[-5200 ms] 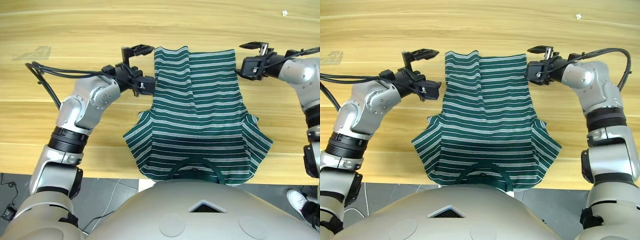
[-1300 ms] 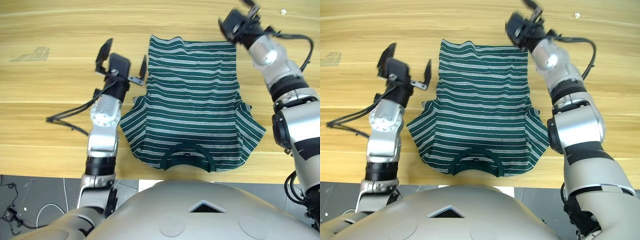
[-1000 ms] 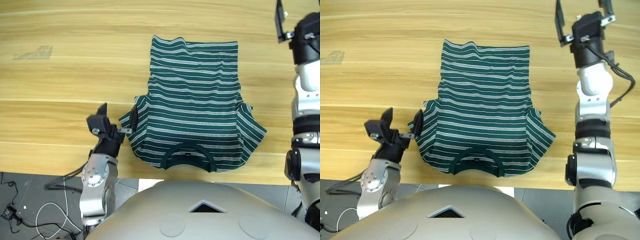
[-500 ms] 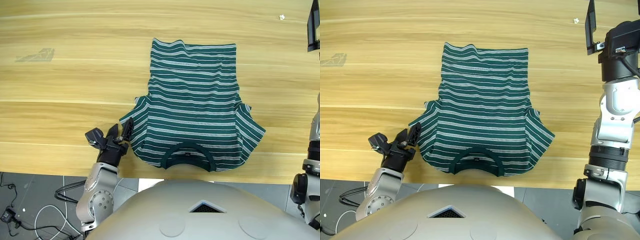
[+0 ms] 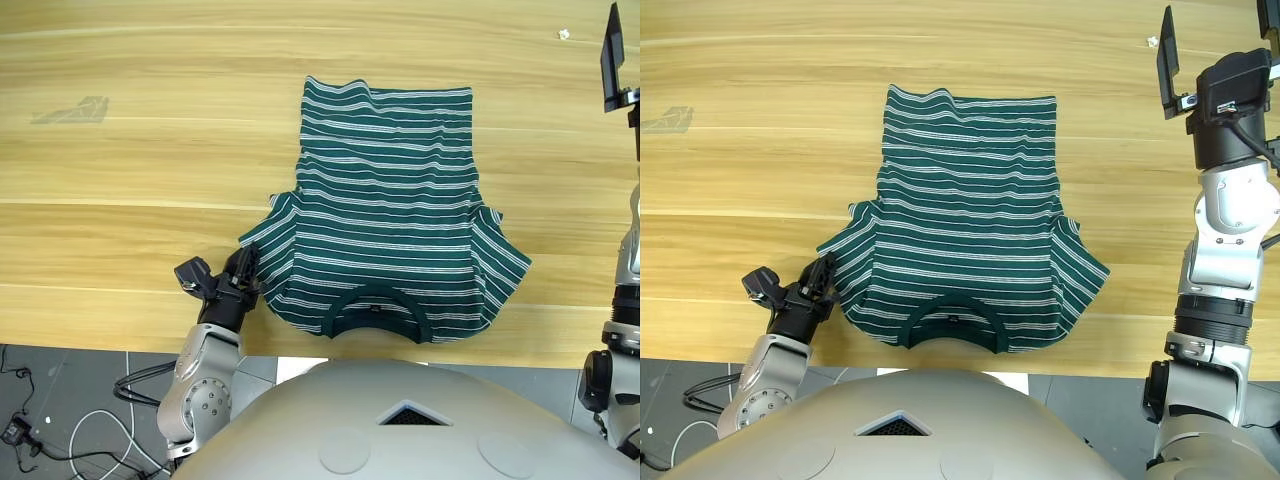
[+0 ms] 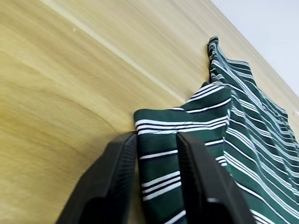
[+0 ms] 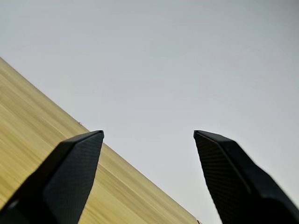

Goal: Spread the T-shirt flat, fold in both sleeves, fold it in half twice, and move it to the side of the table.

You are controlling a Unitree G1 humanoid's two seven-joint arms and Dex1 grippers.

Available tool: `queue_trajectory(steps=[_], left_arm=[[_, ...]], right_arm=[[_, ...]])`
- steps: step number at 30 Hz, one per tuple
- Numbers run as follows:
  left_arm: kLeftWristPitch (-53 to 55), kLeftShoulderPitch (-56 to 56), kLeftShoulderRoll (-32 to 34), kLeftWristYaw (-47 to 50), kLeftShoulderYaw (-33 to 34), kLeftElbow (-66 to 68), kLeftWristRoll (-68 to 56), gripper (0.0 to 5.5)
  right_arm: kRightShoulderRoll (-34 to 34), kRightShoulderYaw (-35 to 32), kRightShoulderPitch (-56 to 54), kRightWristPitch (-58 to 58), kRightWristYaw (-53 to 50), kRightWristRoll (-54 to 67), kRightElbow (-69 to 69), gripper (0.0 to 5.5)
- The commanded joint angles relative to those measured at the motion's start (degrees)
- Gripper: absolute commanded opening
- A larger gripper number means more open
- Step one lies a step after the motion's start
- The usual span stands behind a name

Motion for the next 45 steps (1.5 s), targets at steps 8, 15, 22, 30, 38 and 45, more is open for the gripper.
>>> queue_trajectory(steps=[8, 15, 22, 30, 38, 45], left_arm=[[0.7, -0.3, -0.3, 1.0, -0.2, 2.8, 1.9, 0.01], [-8.3, 1.4, 1.1, -1.9, -3.8, 2.6, 10.9, 0.01], [-27.8, 4.0, 5.5, -3.6, -14.3, 6.1, 33.8, 0.01], [-45.6, 4.8, 11.6, -0.2, -24.3, 10.2, 56.8, 0.01], [-47.4, 3.2, 13.6, 1.4, -28.5, 12.1, 66.0, 0.01], [-42.4, 2.0, 14.2, 2.4, -28.3, 13.3, 69.9, 0.24]], right_arm=[[1.2, 0.1, -0.2, 0.2, 0.5, -1.1, 0.6, 3.57], [1.8, 1.0, -0.9, 0.4, 0.5, -2.3, 0.6, 3.57], [2.1, 1.2, -1.3, 0.3, 0.6, -2.9, 1.0, 3.57], [2.2, 1.5, -1.2, -0.6, 0.8, -2.8, 2.8, 3.57], [2.3, 1.8, -0.9, -0.7, 1.1, -2.8, 3.1, 3.57], [2.3, 1.7, -0.3, -0.7, 1.1, -2.8, 3.1, 3.57]])
